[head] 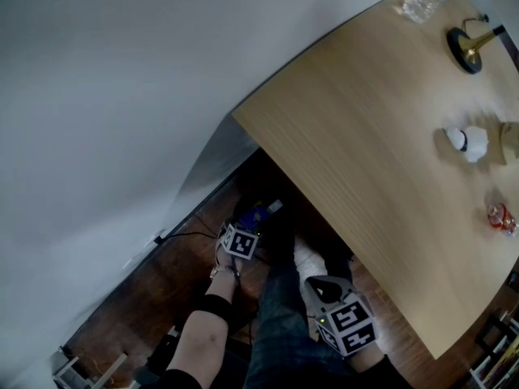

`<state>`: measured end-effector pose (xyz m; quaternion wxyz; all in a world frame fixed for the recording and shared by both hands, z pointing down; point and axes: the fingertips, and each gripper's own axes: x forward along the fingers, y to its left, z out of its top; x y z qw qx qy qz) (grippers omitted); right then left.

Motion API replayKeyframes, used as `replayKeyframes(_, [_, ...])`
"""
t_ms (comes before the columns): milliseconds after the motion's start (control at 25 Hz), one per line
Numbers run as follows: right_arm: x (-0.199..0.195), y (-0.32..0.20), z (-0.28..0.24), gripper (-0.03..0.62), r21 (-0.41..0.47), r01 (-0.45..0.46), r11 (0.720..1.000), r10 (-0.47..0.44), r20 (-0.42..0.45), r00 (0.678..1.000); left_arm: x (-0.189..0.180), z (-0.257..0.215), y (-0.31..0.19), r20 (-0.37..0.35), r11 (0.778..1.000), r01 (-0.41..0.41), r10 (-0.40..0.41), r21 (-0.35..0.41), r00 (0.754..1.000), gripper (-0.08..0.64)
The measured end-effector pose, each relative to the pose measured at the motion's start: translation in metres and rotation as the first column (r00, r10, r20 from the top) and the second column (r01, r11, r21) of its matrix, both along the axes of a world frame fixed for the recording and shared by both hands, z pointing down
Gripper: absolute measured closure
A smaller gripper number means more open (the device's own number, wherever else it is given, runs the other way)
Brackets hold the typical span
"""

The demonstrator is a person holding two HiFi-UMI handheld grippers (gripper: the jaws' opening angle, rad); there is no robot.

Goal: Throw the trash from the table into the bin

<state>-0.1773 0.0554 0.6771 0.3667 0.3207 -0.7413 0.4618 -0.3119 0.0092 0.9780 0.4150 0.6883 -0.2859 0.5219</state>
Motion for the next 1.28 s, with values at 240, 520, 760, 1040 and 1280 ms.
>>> replayKeyframes(240, [0.001, -0.009, -0.008, 0.588, 0.035, -0.004, 0.999, 0.004, 0.005, 1.000, -0.009, -0.024, 0.000, 0.013, 0.998, -0.011, 0.010, 0.056, 1.000, 0.133])
replayKeyframes(520, [0.009, -0.016, -0.047, 0.588, 0.103, -0.022, 0.994, 0.021, 0.016, 1.000, 0.023, -0.144, 0.010, -0.111, 0.990, -0.056, 0.071, 0.129, 0.991, 0.230])
replayKeyframes(760, [0.036, -0.010, -0.098, 0.588, 0.157, -0.098, 0.983, 0.095, 0.026, 0.995, 0.073, -0.301, 0.020, -0.244, 0.960, -0.117, 0.180, 0.253, 0.953, 0.471])
replayKeyframes(1040, [0.092, 0.011, -0.170, 0.588, 0.257, -0.196, 0.946, 0.194, 0.032, 0.980, 0.139, -0.435, 0.049, -0.253, 0.888, -0.237, 0.352, 0.393, 0.901, 0.559])
replayKeyframes(1280, [0.146, 0.013, -0.192, 0.588, 0.332, -0.337, 0.881, 0.342, 0.046, 0.939, 0.191, -0.466, 0.059, -0.255, 0.825, -0.345, 0.488, 0.449, 0.835, 0.559])
